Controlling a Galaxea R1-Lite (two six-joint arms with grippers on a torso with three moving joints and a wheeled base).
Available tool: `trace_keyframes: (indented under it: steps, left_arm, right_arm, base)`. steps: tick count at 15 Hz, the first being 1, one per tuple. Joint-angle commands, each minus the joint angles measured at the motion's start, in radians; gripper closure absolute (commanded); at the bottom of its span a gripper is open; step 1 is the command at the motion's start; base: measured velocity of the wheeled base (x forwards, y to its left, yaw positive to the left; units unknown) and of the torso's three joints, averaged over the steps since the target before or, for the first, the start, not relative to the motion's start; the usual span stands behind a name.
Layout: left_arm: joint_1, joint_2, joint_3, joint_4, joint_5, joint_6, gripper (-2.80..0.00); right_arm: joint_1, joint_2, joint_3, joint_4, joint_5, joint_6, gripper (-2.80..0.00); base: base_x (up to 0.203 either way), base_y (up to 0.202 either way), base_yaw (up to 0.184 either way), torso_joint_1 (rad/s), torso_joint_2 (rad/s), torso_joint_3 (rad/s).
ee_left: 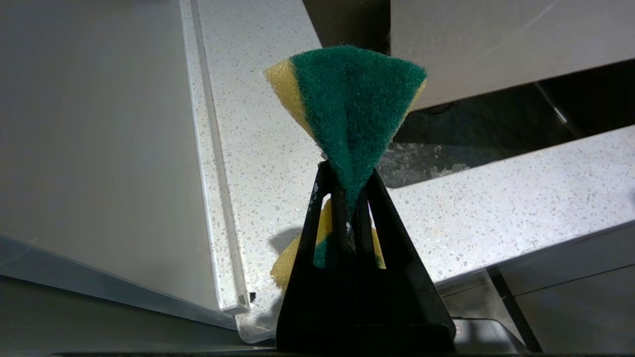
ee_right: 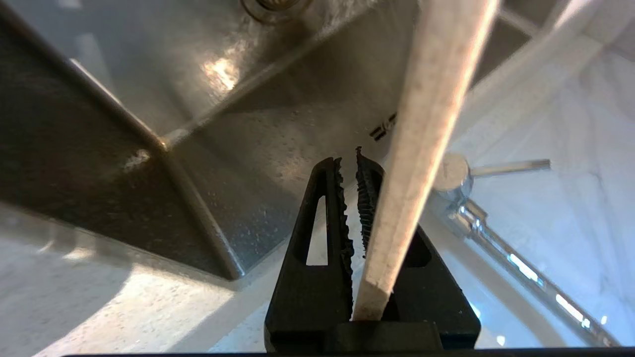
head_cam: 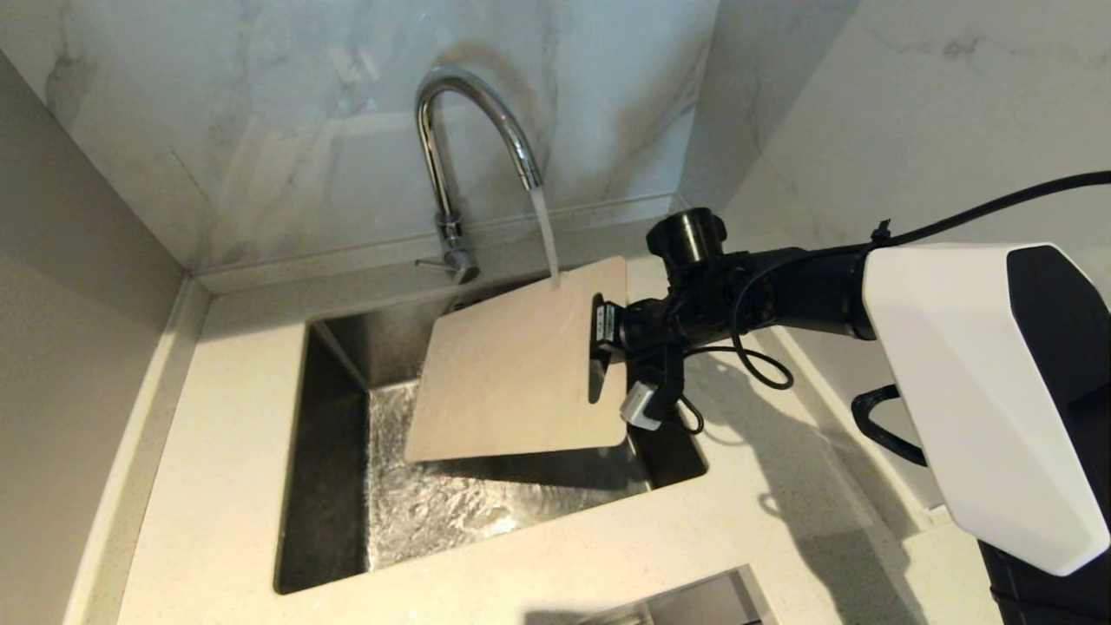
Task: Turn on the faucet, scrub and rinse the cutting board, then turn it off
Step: Scrub the cutting board underwater
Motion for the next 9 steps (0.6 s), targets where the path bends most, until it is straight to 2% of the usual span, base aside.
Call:
trace_keyframes:
  steps: [1,9]
  left_arm:
    - [0.001,0.002,0.003,-0.001,0.0,0.0,0.0]
    - [0.002,0.002,0.003,-0.001,0.0,0.0,0.0]
  right_arm:
    - [0.002,-0.001,0.0,-0.002,0.002,-0.008,0.0]
    - [0.011,-0.004,0.002,0.004,0.009,-0.01,0.0]
  base:
    - [0.0,0.0,0.0,0.0,0.0,0.0]
    - [0.0,0.0,0.0,0.0,0.0,0.0]
